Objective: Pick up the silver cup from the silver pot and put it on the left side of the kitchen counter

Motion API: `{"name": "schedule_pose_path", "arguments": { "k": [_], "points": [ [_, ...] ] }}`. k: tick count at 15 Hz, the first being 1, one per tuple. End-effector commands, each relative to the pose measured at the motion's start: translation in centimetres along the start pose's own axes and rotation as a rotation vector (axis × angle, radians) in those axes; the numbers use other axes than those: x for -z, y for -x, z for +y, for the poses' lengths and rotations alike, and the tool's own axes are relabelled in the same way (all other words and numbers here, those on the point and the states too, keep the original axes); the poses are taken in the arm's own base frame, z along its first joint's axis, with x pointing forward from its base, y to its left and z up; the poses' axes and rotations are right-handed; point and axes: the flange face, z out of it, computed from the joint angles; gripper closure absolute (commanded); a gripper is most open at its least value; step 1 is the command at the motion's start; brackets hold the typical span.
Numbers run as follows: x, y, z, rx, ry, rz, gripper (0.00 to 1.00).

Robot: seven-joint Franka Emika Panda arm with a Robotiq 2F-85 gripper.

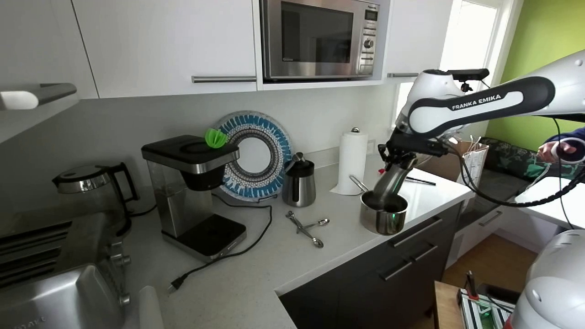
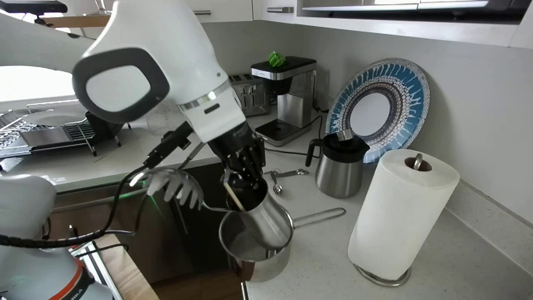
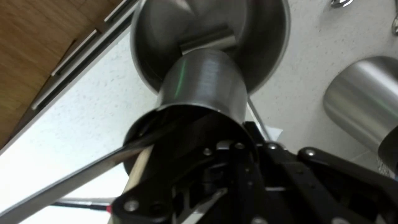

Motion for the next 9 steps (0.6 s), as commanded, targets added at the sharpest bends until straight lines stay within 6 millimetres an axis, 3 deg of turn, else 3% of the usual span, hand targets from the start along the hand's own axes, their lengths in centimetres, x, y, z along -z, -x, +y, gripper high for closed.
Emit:
{"name": "schedule_pose_path", "arguments": {
  "k": [1, 5, 9],
  "points": [
    [2.9, -3.2, 1.0, -0.010, 0.002, 0.078, 0.99],
    [1.4, -4.1, 0.0, -0.045, -0.058, 0.107, 0.99],
    [3.5, -3.5, -1.5, -0.006, -0.090, 0.198, 0.99]
  ]
}}
